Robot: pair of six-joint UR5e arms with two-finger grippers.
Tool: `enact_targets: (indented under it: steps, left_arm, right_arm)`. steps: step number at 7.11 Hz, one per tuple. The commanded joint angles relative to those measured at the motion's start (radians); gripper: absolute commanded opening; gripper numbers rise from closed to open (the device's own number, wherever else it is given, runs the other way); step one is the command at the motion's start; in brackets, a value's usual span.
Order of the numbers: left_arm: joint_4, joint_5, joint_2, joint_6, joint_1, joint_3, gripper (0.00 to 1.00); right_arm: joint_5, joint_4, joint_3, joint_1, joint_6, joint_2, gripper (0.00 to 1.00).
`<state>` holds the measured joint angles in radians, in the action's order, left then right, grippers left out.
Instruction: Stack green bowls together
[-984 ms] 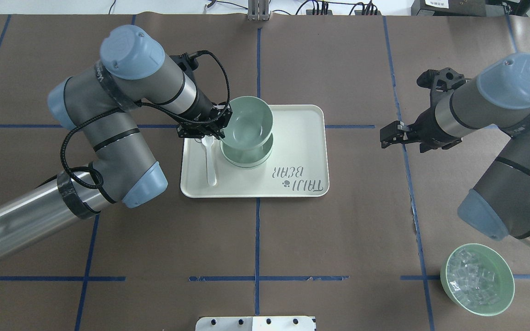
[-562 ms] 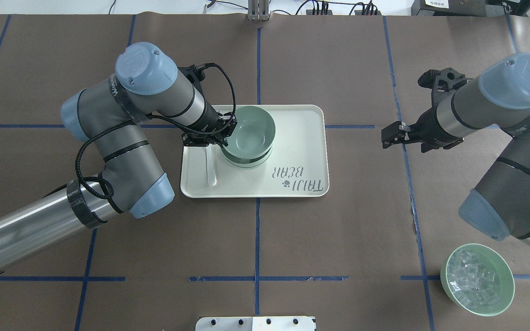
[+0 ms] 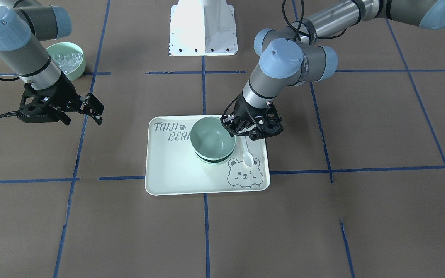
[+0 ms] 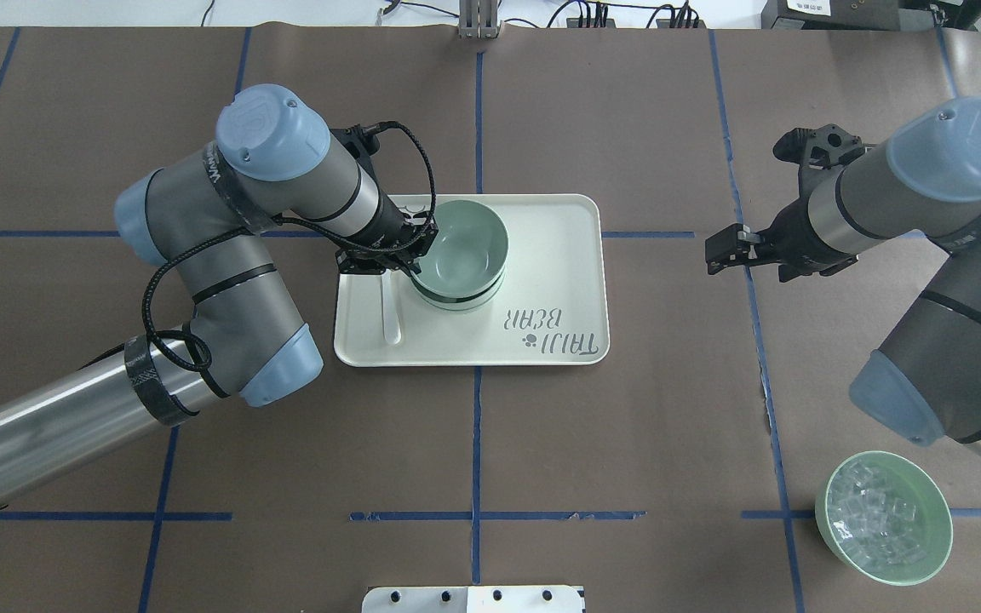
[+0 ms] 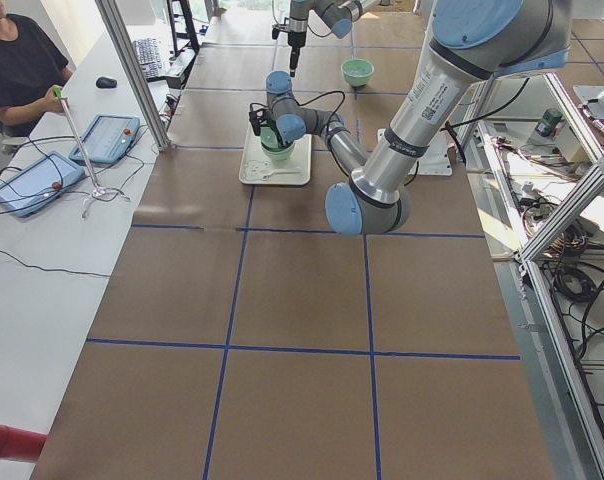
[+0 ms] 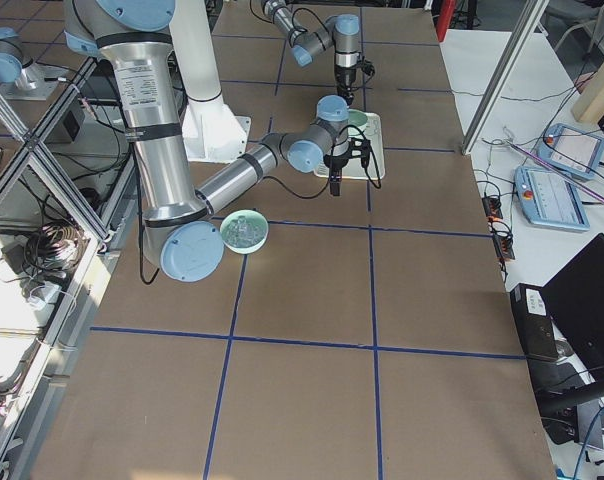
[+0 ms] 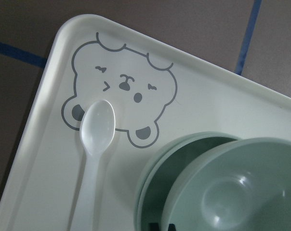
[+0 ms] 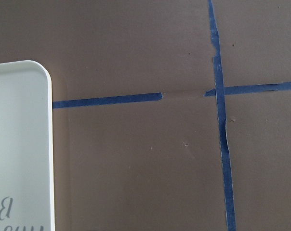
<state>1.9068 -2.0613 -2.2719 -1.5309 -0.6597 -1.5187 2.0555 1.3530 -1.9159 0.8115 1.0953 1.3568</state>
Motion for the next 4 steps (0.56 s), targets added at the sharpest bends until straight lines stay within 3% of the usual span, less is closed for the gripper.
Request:
enact_targets:
  steps: [1,4]
  left_arm:
    - [0.000,0.007,0.003,0.000,0.000,0.002,0.00]
    - [0.000,0.015,0.003,0.000,0.000,0.002,0.00]
  right_arm:
    - [0.000,0.000,0.000,0.000,0.000,-0.002,1.00]
    - [0.000,0.000,0.000,-0.002,0.000,-0.004,1.00]
